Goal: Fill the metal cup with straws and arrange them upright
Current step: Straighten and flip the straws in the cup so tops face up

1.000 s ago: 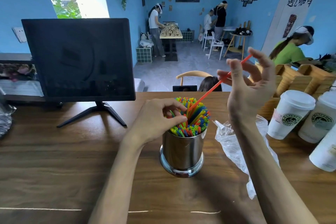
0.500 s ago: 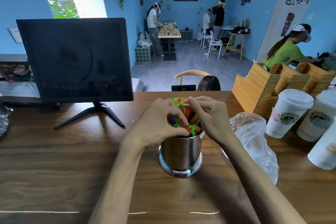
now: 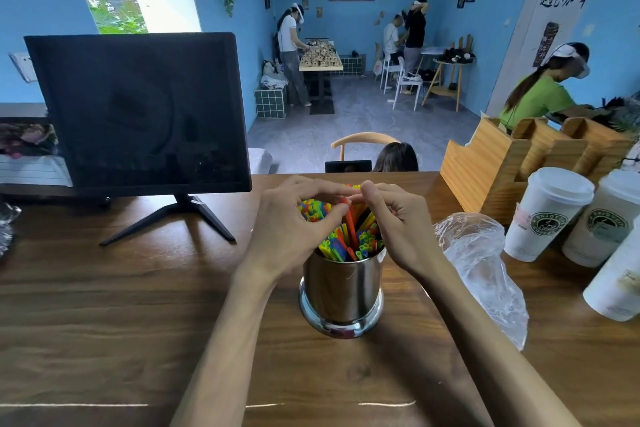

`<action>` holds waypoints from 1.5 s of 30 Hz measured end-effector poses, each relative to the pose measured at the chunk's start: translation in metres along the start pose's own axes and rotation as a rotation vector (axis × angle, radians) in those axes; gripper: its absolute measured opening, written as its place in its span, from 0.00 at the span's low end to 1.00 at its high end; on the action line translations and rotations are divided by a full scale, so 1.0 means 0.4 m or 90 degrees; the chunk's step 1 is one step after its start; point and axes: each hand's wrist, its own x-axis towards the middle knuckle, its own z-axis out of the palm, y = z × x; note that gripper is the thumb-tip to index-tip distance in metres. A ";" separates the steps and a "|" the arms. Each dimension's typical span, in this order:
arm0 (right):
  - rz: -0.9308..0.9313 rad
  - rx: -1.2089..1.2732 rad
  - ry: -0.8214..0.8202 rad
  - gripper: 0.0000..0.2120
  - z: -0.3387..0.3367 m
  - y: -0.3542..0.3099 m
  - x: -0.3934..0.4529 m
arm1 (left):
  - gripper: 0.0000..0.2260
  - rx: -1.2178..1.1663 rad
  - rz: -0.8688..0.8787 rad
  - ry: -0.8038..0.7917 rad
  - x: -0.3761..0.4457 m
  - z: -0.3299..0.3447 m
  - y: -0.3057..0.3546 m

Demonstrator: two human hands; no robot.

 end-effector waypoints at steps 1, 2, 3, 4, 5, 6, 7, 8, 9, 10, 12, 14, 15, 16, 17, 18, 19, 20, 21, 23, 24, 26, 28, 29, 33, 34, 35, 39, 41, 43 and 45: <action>-0.002 0.003 -0.011 0.15 -0.002 -0.003 -0.001 | 0.12 -0.008 0.008 0.024 0.001 0.001 0.002; -0.007 0.002 -0.031 0.15 -0.005 -0.003 -0.003 | 0.12 -0.018 0.011 0.051 0.003 0.002 0.005; -0.015 0.000 -0.060 0.15 -0.008 -0.003 -0.004 | 0.12 -0.038 0.014 0.084 0.005 0.001 0.009; -0.024 -0.001 -0.096 0.16 -0.010 -0.002 -0.005 | 0.11 -0.072 0.015 0.122 0.009 -0.002 0.014; -0.032 0.001 -0.133 0.17 -0.011 -0.001 -0.006 | 0.11 -0.120 0.012 0.166 0.014 -0.007 0.020; -0.037 0.005 -0.161 0.18 -0.012 0.002 -0.005 | 0.10 -0.177 0.002 0.215 0.021 -0.013 0.029; -0.039 0.010 -0.177 0.19 -0.012 0.003 -0.006 | 0.10 -0.231 -0.008 0.269 0.030 -0.020 0.036; -0.040 0.018 -0.177 0.19 -0.012 0.003 -0.008 | 0.09 -0.278 -0.015 0.321 0.039 -0.028 0.045; -0.041 0.028 -0.168 0.18 -0.012 0.001 -0.009 | 0.09 -0.318 -0.022 0.367 0.047 -0.035 0.052; -0.039 0.041 -0.156 0.16 -0.013 -0.001 -0.009 | 0.08 -0.352 -0.030 0.400 0.053 -0.041 0.058; -0.034 0.059 -0.132 0.14 -0.019 -0.008 -0.006 | 0.08 -0.390 -0.050 0.443 0.058 -0.047 0.061; -0.022 0.085 -0.108 0.12 -0.032 -0.017 0.004 | 0.08 -0.405 -0.076 0.464 0.056 -0.050 0.053; -0.016 0.112 -0.096 0.11 -0.041 -0.022 0.011 | 0.08 -0.409 -0.092 0.468 0.053 -0.051 0.046; -0.008 0.157 -0.080 0.10 -0.051 -0.027 0.018 | 0.08 -0.412 -0.106 0.465 0.050 -0.051 0.040; 0.007 0.224 -0.060 0.08 -0.063 -0.033 0.024 | 0.07 -0.408 -0.119 0.458 0.047 -0.054 0.030; 0.033 0.310 -0.035 0.08 -0.073 -0.040 0.030 | 0.07 -0.402 -0.130 0.439 0.043 -0.057 0.021; 0.067 0.398 -0.007 0.08 -0.084 -0.045 0.037 | 0.07 -0.392 -0.138 0.409 0.039 -0.061 0.012; 0.101 0.472 0.023 0.09 -0.092 -0.048 0.045 | 0.06 -0.379 -0.146 0.364 0.035 -0.065 0.006; 0.125 0.525 0.053 0.10 -0.100 -0.051 0.052 | 0.06 -0.355 -0.150 0.311 0.032 -0.068 0.002; 0.141 0.589 0.099 0.09 -0.110 -0.057 0.068 | 0.07 -0.287 -0.150 0.204 0.028 -0.073 -0.008; 0.137 0.603 0.115 0.09 -0.114 -0.063 0.076 | 0.07 -0.248 -0.143 0.148 0.027 -0.075 -0.013; 0.121 0.583 0.154 0.10 -0.115 -0.077 0.090 | 0.07 -0.155 -0.126 0.017 0.026 -0.072 -0.017; 0.072 0.487 0.208 0.14 -0.115 -0.085 0.099 | 0.08 -0.070 -0.085 -0.074 0.022 -0.062 -0.022; 0.032 0.426 0.232 0.16 -0.115 -0.087 0.101 | 0.08 -0.042 -0.064 -0.087 0.019 -0.057 -0.022; -0.066 0.219 0.198 0.23 -0.102 -0.064 0.096 | 0.11 0.022 -0.026 -0.171 0.003 -0.050 -0.010; -0.067 0.196 0.162 0.24 -0.092 -0.059 0.091 | 0.14 0.046 -0.019 -0.217 -0.001 -0.047 -0.008; -0.070 0.155 0.126 0.23 -0.079 -0.053 0.084 | 0.15 0.073 -0.009 -0.253 -0.003 -0.042 -0.007; -0.110 -0.086 0.003 0.05 -0.027 0.000 0.051 | 0.13 0.107 -0.008 -0.272 0.000 -0.028 -0.016; -0.113 -0.109 -0.031 0.14 -0.012 0.023 0.036 | 0.11 0.102 -0.012 -0.260 0.001 -0.028 -0.024; -0.088 -0.082 -0.046 0.18 -0.008 0.025 0.026 | 0.10 0.082 -0.020 -0.241 -0.001 -0.029 -0.026; -0.065 -0.047 -0.064 0.17 -0.010 0.022 0.019 | 0.09 0.043 -0.030 -0.204 -0.001 -0.031 -0.022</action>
